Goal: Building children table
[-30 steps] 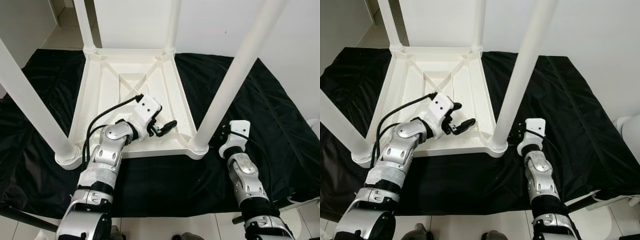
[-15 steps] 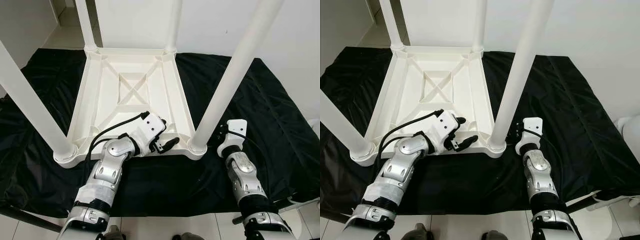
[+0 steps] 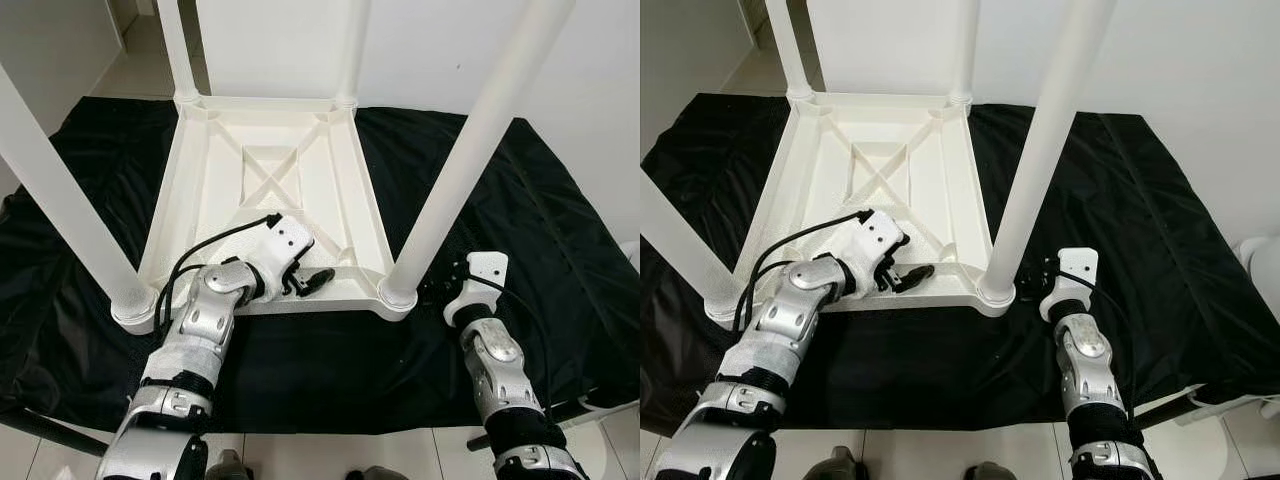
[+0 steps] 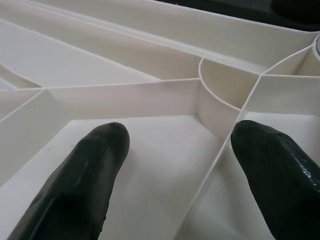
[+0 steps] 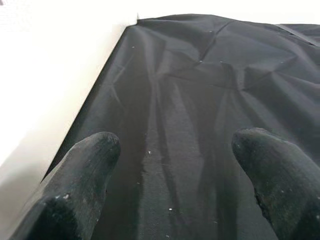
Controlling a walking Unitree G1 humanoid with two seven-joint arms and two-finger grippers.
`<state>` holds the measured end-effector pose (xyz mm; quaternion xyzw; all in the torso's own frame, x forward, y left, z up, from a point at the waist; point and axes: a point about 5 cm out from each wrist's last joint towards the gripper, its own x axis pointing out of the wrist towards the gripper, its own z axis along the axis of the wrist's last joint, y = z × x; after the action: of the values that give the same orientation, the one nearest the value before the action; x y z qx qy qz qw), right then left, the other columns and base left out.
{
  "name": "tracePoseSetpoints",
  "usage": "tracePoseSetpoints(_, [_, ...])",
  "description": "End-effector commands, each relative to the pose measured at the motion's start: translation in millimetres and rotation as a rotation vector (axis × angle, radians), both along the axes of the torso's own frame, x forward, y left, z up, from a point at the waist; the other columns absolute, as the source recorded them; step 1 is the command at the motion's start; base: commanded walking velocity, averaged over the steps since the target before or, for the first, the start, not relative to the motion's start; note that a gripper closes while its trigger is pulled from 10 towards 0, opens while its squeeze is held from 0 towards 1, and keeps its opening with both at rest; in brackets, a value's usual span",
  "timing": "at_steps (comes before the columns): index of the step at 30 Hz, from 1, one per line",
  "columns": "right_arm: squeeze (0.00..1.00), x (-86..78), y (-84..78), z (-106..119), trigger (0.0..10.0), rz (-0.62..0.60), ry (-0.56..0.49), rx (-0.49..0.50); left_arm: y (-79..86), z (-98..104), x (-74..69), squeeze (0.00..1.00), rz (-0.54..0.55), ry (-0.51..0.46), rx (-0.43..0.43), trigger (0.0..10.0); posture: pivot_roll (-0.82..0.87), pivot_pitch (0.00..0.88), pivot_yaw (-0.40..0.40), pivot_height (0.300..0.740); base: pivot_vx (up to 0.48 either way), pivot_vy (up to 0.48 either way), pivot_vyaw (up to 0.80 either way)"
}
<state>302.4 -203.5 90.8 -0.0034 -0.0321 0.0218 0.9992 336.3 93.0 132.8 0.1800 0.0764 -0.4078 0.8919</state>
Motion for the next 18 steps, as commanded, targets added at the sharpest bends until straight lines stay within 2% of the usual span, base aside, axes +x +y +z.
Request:
tracePoseSetpoints(1, [0.00, -2.9, -5.7, -0.1, 10.0, -0.021, -0.009, 0.002, 8.5, -0.9, 9.4, 0.00, 0.257, -0.081, 0.020, 10.0, 0.03, 0.008, -0.015, 0.740, 0.000, 0.000, 0.00])
tracePoseSetpoints(4, [0.00, -3.1, -6.3, 0.4, 10.0, -0.022, -0.010, 0.001, 8.6, -0.8, 10.1, 0.00, 0.259, -0.080, 0.028, 10.0, 0.03, 0.010, -0.014, 0.740, 0.000, 0.000, 0.00])
tracePoseSetpoints(7, [0.00, -3.8, -8.5, 1.5, 10.0, -0.026, -0.011, -0.004, 9.4, -0.1, 11.8, 0.00, 0.247, -0.085, 0.073, 10.0, 0.03, 0.015, -0.013, 0.740, 0.000, 0.000, 0.00])
tracePoseSetpoints(8, [0.00, -4.1, -9.9, 2.1, 10.0, -0.028, -0.010, -0.006, 9.3, 0.3, 12.2, 0.00, 0.235, -0.076, 0.078, 8.8, 0.03, 0.015, -0.014, 0.740, 0.000, 0.000, 0.00])
tracePoseSetpoints(9, [0.00, -4.1, -9.9, 2.1, 10.0, -0.028, -0.010, -0.006, 9.3, 0.3, 12.2, 0.00, 0.235, -0.076, 0.078, 8.8, 0.03, 0.015, -0.014, 0.740, 0.000, 0.000, 0.00])
tracePoseSetpoints(10, [0.00, -4.2, -10.9, 2.4, 10.0, -0.030, -0.010, -0.008, 9.0, 0.6, 12.4, 0.00, 0.223, -0.072, 0.083, 7.2, 0.03, 0.015, -0.014, 0.740, 0.000, 0.000, 0.00])
tracePoseSetpoints(12, [0.00, -4.2, -10.9, 2.4, 10.0, -0.030, -0.010, -0.008, 9.0, 0.6, 12.4, 0.00, 0.223, -0.072, 0.083, 7.2, 0.03, 0.015, -0.014, 0.740, 0.000, 0.000, 0.00])
tracePoseSetpoints(13, [0.00, -4.4, -11.3, 2.7, 10.0, -0.032, -0.009, -0.009, 9.7, 1.1, 13.3, 0.00, 0.227, -0.070, 0.082, 3.5, 0.03, 0.018, -0.013, 0.740, 0.000, 0.000, 0.00])
tracePoseSetpoints(15, [0.00, -4.3, -11.4, 3.1, 10.0, -0.035, -0.010, -0.010, 11.1, 1.8, 14.4, 0.00, 0.221, -0.074, 0.103, 0.0, 0.03, 0.019, -0.010, 0.740, 0.000, 0.000, 0.00])
tracePoseSetpoints(18, [0.00, -4.1, -10.9, 2.9, 10.0, -0.036, -0.010, -0.009, 11.9, 1.3, 14.4, 0.00, 0.210, -0.070, 0.121, 0.0, 0.03, 0.018, -0.008, 0.740, 0.000, 0.000, 0.00])
